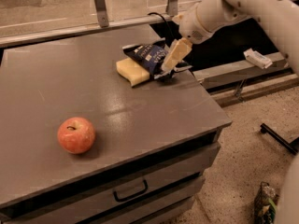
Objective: Move blue chip bag near sponge
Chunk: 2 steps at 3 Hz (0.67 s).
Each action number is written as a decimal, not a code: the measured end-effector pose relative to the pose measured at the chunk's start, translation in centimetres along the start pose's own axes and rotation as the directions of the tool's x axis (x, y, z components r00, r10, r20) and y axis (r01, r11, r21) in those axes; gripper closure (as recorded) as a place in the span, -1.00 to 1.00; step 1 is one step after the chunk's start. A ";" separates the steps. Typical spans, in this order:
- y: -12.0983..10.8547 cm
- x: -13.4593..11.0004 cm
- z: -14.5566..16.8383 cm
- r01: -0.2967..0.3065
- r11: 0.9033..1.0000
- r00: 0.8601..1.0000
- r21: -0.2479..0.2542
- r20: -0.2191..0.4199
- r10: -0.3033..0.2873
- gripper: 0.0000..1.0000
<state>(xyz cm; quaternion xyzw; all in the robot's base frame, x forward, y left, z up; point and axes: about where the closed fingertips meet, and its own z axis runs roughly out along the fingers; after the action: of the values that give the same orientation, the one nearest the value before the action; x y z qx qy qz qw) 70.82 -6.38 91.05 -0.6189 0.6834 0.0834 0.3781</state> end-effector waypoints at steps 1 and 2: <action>0.5 1.8 -5.6 -0.039 0.992 0.997 0.122 0.072 0.030 -1.00; 0.2 4.1 -7.4 -0.073 0.985 0.996 0.160 0.065 0.063 -1.00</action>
Offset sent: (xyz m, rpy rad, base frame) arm -0.0238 -0.0388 0.0237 0.0752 -0.0829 -0.0654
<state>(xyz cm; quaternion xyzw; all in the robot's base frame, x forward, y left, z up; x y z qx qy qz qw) 67.75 -13.89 93.63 -0.5598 0.6969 0.0590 0.4443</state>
